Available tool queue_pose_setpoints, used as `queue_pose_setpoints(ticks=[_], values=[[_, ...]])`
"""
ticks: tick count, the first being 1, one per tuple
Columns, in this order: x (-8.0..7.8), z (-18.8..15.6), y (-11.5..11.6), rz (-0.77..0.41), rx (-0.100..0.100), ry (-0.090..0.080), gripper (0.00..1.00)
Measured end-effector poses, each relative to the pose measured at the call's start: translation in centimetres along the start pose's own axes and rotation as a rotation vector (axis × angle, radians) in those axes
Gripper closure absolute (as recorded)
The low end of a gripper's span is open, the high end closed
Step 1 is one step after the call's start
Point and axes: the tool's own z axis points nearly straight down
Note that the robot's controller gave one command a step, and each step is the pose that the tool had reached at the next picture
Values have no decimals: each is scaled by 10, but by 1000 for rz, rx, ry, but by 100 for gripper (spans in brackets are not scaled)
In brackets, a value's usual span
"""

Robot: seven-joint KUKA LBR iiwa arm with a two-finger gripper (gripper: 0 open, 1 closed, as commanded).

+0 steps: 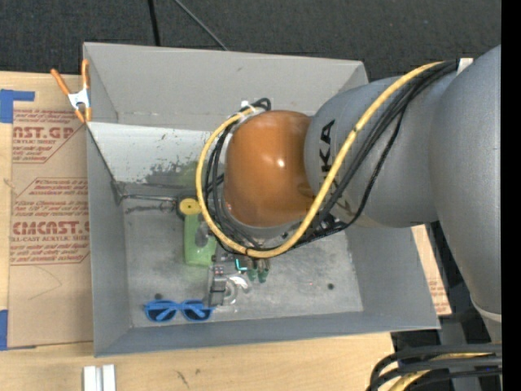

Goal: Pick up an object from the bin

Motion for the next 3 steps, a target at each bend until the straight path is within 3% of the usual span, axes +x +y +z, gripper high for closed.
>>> queue_pose_setpoints(ticks=[1,2,3], values=[[-2,-4,-1,2,-2,-7,100],[-2,-4,-1,2,-2,-7,0],[7,106,-1,-9,-3,-10,0]])
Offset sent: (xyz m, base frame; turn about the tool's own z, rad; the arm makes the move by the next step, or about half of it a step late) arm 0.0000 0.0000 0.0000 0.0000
